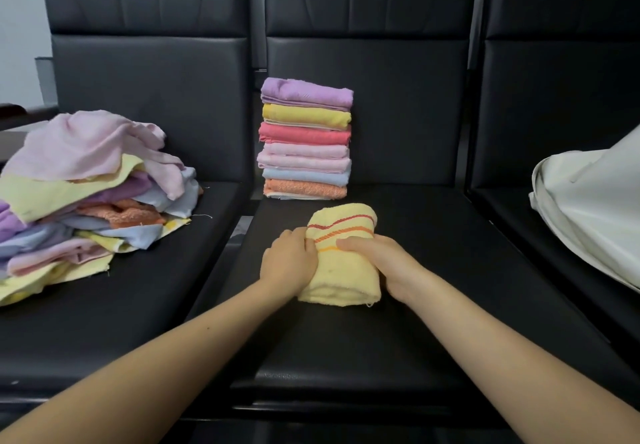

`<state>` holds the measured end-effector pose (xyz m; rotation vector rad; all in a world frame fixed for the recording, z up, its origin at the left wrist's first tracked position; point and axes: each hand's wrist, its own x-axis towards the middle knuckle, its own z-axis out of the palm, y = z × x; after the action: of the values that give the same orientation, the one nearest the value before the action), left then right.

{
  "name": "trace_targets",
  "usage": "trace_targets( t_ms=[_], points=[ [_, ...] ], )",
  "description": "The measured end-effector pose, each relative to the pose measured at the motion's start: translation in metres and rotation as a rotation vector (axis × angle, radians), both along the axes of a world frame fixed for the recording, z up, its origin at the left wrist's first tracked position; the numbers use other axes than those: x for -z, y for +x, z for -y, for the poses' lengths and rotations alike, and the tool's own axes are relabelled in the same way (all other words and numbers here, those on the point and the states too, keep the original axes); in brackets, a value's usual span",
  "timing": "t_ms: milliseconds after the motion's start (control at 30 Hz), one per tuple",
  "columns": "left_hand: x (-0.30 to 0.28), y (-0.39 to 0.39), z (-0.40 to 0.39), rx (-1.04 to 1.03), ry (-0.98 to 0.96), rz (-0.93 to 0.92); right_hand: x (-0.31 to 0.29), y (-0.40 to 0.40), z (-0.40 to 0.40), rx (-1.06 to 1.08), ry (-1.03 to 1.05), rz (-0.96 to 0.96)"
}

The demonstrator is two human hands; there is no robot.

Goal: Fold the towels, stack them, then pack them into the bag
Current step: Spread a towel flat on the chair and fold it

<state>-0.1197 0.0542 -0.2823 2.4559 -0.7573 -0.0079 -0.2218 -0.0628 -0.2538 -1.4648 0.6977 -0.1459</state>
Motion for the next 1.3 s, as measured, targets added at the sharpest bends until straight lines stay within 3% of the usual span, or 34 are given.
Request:
trace_targets(
  t_ms=[100, 167, 233, 333, 367, 433, 533, 633, 767, 867, 1133, 1300],
  points=[
    [-0.009, 0.004, -0.002, 0.130, -0.106, -0.144, -0.005, 0.000, -0.005, -0.043, 0.037, 0.110],
    [-0.024, -0.003, -0.006, 0.108, -0.208, -0.322, -0.013, -0.002, -0.007, -0.071, 0.025, 0.164],
    [-0.037, -0.010, -0.012, 0.068, -0.362, -0.593, -0.025, -0.006, -0.007, -0.102, 0.044, 0.232],
    [-0.048, -0.013, -0.025, 0.193, -0.653, -1.182, -0.040, -0.013, -0.006, -0.175, 0.092, 0.278],
    [-0.049, -0.013, -0.030, 0.225, -0.720, -1.309, -0.043, -0.016, -0.006, -0.202, 0.121, 0.269],
    [-0.048, -0.015, -0.032, 0.259, -0.800, -1.380, -0.049, -0.020, -0.004, -0.222, 0.166, 0.216],
    [-0.046, -0.014, -0.026, 0.142, -0.945, -1.314, -0.050, -0.019, -0.003, -0.122, 0.244, 0.175],
    [-0.038, -0.010, -0.017, -0.015, -1.155, -1.174, -0.038, -0.012, -0.005, -0.004, 0.482, 0.303],
    [-0.030, -0.012, 0.000, -0.031, -1.282, -1.041, -0.015, -0.004, -0.010, 0.029, 0.597, 0.300],
    [-0.023, -0.020, 0.015, -0.010, -1.227, -0.995, -0.007, -0.003, -0.017, 0.011, 0.501, 0.228],
    [-0.026, -0.019, 0.037, -0.036, -1.302, -0.880, -0.006, -0.016, 0.011, 0.323, 0.168, 0.334],
    [-0.038, -0.003, 0.025, 0.160, -1.055, -0.471, -0.022, -0.017, 0.034, 0.249, -0.204, 0.309]
  ],
)
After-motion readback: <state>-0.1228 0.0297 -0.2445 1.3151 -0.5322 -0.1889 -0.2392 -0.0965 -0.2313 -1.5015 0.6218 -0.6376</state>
